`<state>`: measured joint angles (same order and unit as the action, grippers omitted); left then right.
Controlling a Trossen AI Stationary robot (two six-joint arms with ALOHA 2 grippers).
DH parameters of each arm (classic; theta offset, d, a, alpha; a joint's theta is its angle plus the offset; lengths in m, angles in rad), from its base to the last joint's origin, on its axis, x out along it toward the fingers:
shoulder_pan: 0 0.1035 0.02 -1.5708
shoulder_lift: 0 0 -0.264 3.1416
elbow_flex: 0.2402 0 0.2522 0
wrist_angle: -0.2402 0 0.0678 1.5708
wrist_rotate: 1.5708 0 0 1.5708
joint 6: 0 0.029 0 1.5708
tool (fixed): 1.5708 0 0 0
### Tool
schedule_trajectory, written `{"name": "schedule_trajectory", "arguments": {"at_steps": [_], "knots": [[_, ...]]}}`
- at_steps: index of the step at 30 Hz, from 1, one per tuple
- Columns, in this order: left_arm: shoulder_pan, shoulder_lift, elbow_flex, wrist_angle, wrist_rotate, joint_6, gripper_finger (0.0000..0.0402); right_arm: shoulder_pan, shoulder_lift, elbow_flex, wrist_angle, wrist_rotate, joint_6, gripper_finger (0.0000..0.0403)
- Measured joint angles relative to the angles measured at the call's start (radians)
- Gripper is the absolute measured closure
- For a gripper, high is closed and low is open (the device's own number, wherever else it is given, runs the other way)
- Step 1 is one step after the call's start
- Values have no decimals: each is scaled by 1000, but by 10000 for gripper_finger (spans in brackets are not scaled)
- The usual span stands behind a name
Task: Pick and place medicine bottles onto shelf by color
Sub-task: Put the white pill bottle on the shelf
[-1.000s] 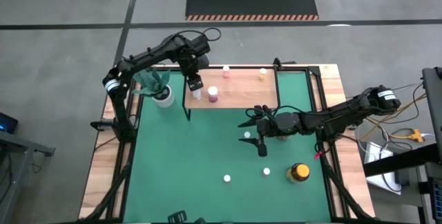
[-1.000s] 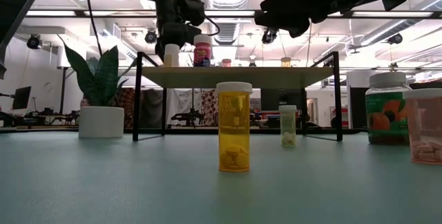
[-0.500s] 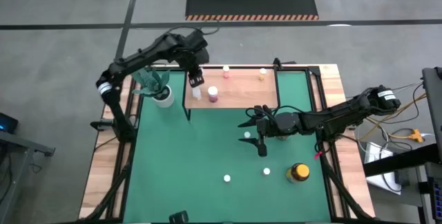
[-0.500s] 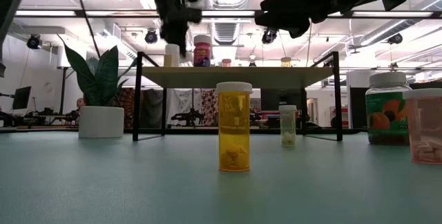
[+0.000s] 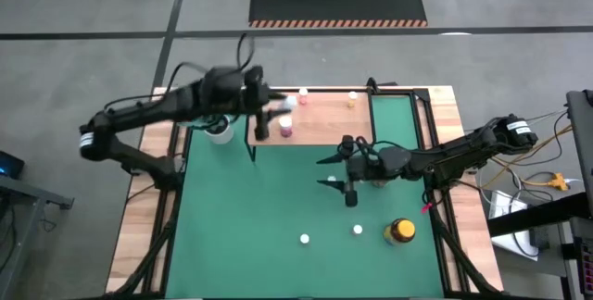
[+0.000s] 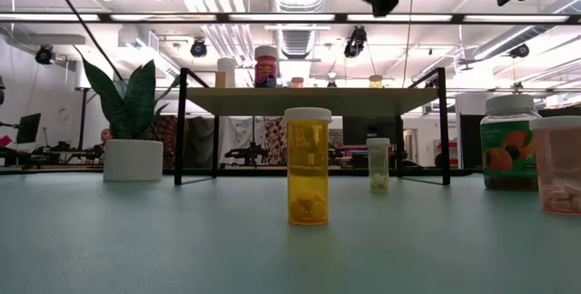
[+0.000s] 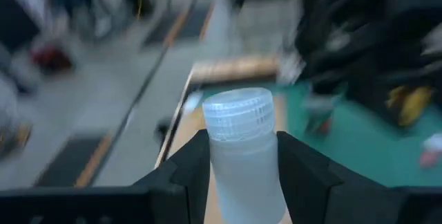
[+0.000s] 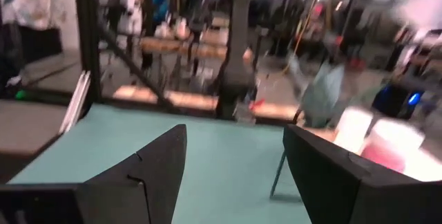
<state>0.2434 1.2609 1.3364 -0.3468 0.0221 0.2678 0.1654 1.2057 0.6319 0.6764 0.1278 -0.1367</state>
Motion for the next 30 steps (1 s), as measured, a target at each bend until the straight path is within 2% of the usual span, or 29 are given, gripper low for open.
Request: {"name": "schedule_trajectory", "arguments": {"at_steps": [5,10,14,18,22,30], "knots": [[-167,-80,-188,310,2,-2,279,0,0,0,136,32,-47,170],[-284,-77,-329,572,-25,-8,279,0,0,0,228,33,-61,170],[-322,-38,-425,805,-37,-29,279,0,0,1,235,26,-53,170],[-325,24,-494,1045,-37,-81,279,0,5,2,236,-29,-16,170],[-324,102,-506,1157,-40,-105,279,0,15,2,238,-31,-10,170],[-328,204,-484,1238,-29,-107,279,0,60,24,250,-14,-8,170]]}}
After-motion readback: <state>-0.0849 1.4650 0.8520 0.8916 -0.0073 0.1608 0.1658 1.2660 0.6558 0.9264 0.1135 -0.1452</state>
